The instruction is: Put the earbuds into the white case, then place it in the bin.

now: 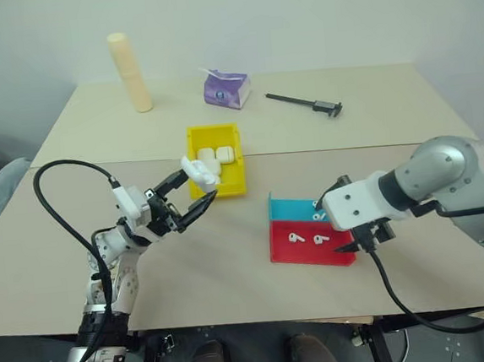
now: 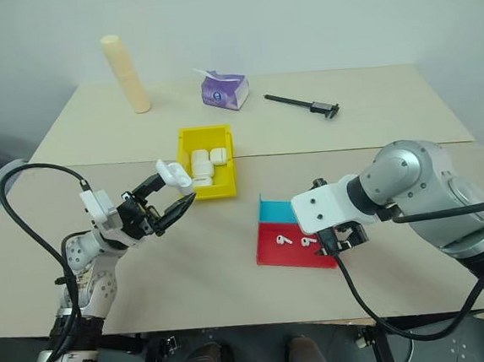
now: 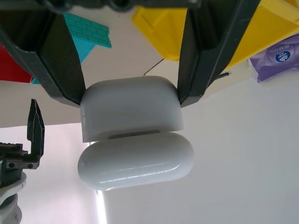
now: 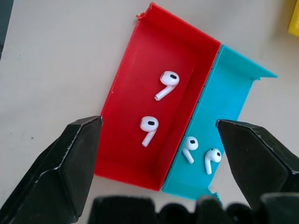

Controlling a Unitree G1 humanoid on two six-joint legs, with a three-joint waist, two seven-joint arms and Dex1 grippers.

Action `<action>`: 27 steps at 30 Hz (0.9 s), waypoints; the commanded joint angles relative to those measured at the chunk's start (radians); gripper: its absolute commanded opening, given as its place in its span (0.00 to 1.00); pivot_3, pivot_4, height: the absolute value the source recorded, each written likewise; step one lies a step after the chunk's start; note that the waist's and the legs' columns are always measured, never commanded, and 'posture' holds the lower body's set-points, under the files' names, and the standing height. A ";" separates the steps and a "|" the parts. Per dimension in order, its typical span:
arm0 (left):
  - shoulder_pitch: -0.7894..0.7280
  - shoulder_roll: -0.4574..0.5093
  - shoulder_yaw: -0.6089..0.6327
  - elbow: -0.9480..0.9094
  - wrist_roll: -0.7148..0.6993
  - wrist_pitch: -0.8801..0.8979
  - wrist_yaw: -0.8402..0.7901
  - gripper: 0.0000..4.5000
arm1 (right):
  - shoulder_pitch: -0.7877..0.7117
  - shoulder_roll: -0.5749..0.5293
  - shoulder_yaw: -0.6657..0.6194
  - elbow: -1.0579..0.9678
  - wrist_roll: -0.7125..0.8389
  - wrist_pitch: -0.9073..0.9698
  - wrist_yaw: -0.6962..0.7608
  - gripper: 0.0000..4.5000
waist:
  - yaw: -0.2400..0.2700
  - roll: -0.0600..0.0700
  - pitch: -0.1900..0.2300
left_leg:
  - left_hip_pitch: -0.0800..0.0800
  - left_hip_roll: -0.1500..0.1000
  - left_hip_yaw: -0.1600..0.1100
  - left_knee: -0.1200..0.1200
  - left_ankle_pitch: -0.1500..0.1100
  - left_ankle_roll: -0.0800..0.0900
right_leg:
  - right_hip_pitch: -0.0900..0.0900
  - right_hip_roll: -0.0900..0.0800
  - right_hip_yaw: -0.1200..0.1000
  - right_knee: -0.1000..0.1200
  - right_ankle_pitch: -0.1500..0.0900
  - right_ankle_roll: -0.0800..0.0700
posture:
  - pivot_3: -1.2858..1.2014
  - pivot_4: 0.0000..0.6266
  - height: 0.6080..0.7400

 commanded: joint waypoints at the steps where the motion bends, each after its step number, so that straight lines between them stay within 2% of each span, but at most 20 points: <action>1: -0.023 0.005 0.037 -0.059 -0.027 0.051 0.008 0.60 | -0.026 0.009 -0.015 -0.072 -0.024 0.025 -0.013 1.00 | 0.000 0.000 0.000 | 0.000 0.000 0.000 0.000 0.000 0.000 | 0.000 0.000 0.000 0.001 0.000 0.000 | 0.52 0.24 1.00; 3: 0.019 0.034 0.045 -0.082 -0.029 0.075 -0.028 0.60 | -0.019 0.025 -0.028 -0.102 -0.003 0.013 -0.017 1.00 | -0.003 0.000 0.000 | 0.000 0.000 0.000 0.000 0.000 0.000 | 0.000 0.000 0.000 0.001 0.000 0.000 | 0.52 0.24 1.00; 6: 0.096 0.085 0.041 -0.204 -0.040 0.144 -0.042 0.60 | -0.062 0.089 -0.063 -0.105 0.029 0.100 -0.067 1.00 | -0.024 0.000 0.000 | 0.000 0.001 0.000 0.000 0.000 0.000 | -0.002 0.001 0.002 0.002 0.000 0.000 | 0.52 0.24 1.00; 9: 0.125 0.103 0.058 -0.279 -0.072 0.218 -0.020 0.60 | 0.004 0.040 -0.051 -0.134 0.051 0.023 0.000 1.00 | -0.008 0.000 0.000 | -0.002 0.001 0.000 0.000 0.001 -0.001 | -0.007 0.000 0.002 0.004 0.000 -0.001 | 0.52 0.24 1.00; 12: 0.094 0.151 0.079 -0.273 -0.064 0.237 -0.059 0.60 | -0.040 -0.001 -0.052 -0.084 0.035 0.022 0.037 1.00 | 0.000 0.000 0.000 | -0.002 0.001 0.000 0.000 0.001 -0.001 | -0.007 0.000 0.001 0.004 0.000 -0.001 | 0.52 0.24 1.00; 15: 0.082 0.131 0.081 -0.283 -0.040 0.221 -0.027 0.60 | -0.070 -0.007 -0.001 -0.054 -0.005 0.007 0.063 1.00 | -0.003 0.000 0.000 | -0.002 0.001 0.001 0.000 0.001 0.000 | -0.007 0.000 0.001 0.004 0.001 -0.001 | 0.52 0.24 1.00; 21: 0.158 0.064 0.059 -0.350 0.022 0.179 0.014 0.60 | -0.095 0.045 0.093 0.006 -0.079 0.021 0.075 1.00 | -0.014 0.001 0.000 | -0.004 0.001 0.001 0.000 0.001 0.000 | -0.010 0.001 0.002 0.004 0.001 -0.001 | 0.52 0.24 1.00; 22: 0.168 0.055 0.054 -0.348 0.042 0.163 0.017 0.60 | -0.098 0.046 0.117 0.023 -0.113 -0.002 0.077 0.91 | -0.014 0.001 0.000 | -0.004 0.001 0.001 0.000 0.001 0.000 | -0.009 0.001 0.002 0.005 0.001 -0.001 | 0.52 0.24 1.00; 24: 0.179 0.041 0.050 -0.347 0.063 0.135 0.016 0.60 | -0.105 0.062 0.135 0.050 -0.140 -0.004 0.071 0.81 | -0.013 0.001 0.000 | -0.004 0.001 0.002 0.000 0.001 0.000 | -0.009 0.001 0.002 0.005 0.001 -0.001 | 0.52 0.24 1.00; 27: 0.189 0.022 0.052 -0.366 0.081 0.138 0.052 0.60 | -0.107 0.075 0.159 0.075 -0.189 -0.014 0.069 0.81 | -0.013 0.001 -0.001 | -0.004 0.001 0.003 0.000 0.001 0.000 | -0.009 0.001 0.002 0.005 0.001 -0.002 | 0.52 0.24 1.00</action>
